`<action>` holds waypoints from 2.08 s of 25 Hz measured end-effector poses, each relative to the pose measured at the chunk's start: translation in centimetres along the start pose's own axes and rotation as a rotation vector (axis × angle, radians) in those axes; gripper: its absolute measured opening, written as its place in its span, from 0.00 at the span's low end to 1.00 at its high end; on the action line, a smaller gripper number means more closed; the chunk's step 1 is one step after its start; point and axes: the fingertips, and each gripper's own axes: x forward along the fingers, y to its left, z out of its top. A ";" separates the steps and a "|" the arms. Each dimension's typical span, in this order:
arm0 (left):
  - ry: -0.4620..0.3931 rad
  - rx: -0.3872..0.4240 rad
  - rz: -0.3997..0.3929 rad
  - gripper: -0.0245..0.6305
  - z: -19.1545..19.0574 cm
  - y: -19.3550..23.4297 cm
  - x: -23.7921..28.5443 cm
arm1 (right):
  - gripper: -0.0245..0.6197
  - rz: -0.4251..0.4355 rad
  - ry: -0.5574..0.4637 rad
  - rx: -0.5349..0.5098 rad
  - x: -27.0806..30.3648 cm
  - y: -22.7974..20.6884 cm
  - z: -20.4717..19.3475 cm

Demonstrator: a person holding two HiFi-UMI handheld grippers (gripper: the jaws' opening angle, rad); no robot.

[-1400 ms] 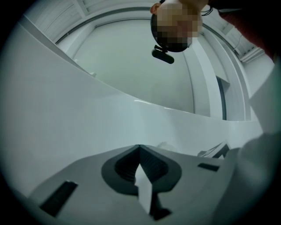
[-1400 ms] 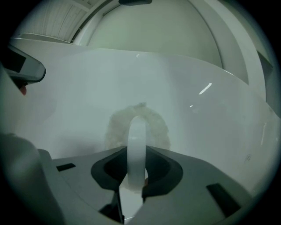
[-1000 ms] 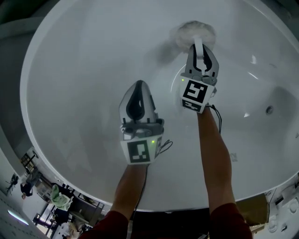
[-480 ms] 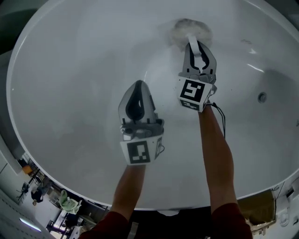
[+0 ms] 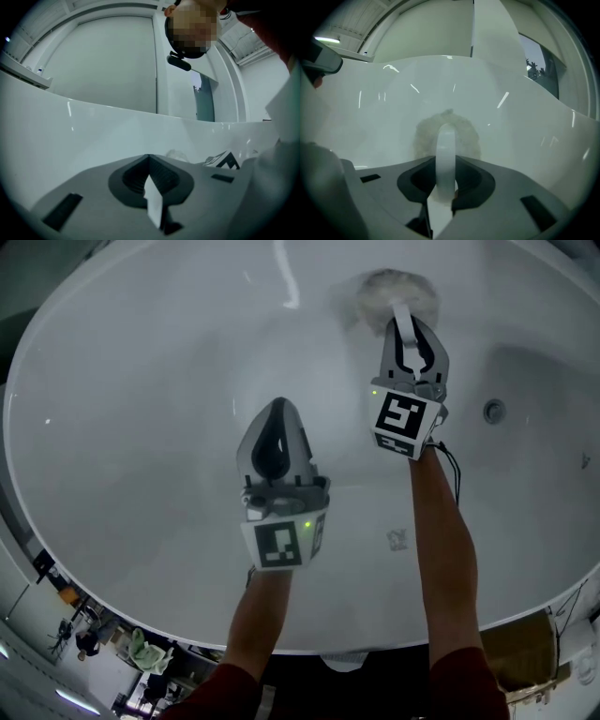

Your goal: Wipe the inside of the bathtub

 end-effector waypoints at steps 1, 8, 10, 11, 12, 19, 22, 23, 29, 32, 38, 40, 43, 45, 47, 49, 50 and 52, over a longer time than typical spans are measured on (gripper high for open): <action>-0.002 -0.003 -0.008 0.06 0.1 -1.4 0.2 | 0.18 -0.008 0.000 -0.002 -0.3 -1.5 -0.3; 0.019 -0.024 -0.076 0.06 1.1 -11.6 2.5 | 0.18 -0.096 0.039 0.054 -2.0 -13.4 -3.5; 0.003 -0.006 -0.102 0.06 1.3 -13.7 3.1 | 0.18 -0.129 0.054 0.072 -2.3 -16.5 -4.6; -0.007 -0.002 -0.116 0.06 1.6 -14.8 3.5 | 0.18 -0.142 0.060 0.079 -2.5 -17.9 -5.1; -0.012 -0.003 -0.129 0.06 1.8 -15.9 3.9 | 0.18 -0.154 0.064 0.083 -2.6 -19.2 -5.6; 0.016 -0.020 -0.185 0.06 2.0 -21.2 6.4 | 0.18 -0.228 0.090 0.141 -3.5 -27.0 -8.1; 0.019 -0.020 -0.202 0.06 2.1 -22.4 7.0 | 0.18 -0.241 0.104 0.126 -4.1 -29.0 -8.7; 0.011 -0.013 -0.209 0.06 2.3 -22.7 7.0 | 0.18 -0.247 0.109 0.125 -4.4 -29.5 -9.0; 0.025 -0.019 -0.223 0.06 2.6 -23.3 7.1 | 0.18 -0.271 0.125 0.137 -4.7 -30.3 -9.5; 0.007 -0.013 -0.213 0.06 2.9 -22.3 6.8 | 0.18 -0.280 0.135 0.174 -4.7 -30.1 -9.7; 0.018 -0.037 -0.187 0.06 3.4 -18.8 4.8 | 0.18 -0.272 0.145 0.177 -6.0 -27.1 -7.8; 0.015 -0.058 -0.175 0.06 4.0 -17.1 4.1 | 0.18 -0.258 0.137 0.164 -6.4 -25.2 -6.4; 0.007 -0.075 -0.153 0.06 4.9 -13.4 2.7 | 0.18 -0.238 0.124 0.148 -7.0 -21.6 -3.8; 0.001 -0.082 -0.134 0.06 5.6 -10.2 1.4 | 0.18 -0.221 0.119 0.138 -7.5 -18.5 -2.0; -0.007 -0.094 -0.112 0.06 6.2 -6.8 0.1 | 0.18 -0.201 0.110 0.126 -7.7 -15.0 0.0; -0.018 -0.100 -0.087 0.06 6.7 -3.0 -1.2 | 0.18 -0.182 0.097 0.117 -7.6 -11.2 1.9; -0.020 -0.104 -0.073 0.06 6.8 -1.0 -1.9 | 0.18 -0.171 0.092 0.113 -7.5 -9.2 2.9; -0.019 -0.107 -0.044 0.06 6.9 3.2 -3.5 | 0.18 -0.145 0.084 0.104 -7.2 -4.9 4.8</action>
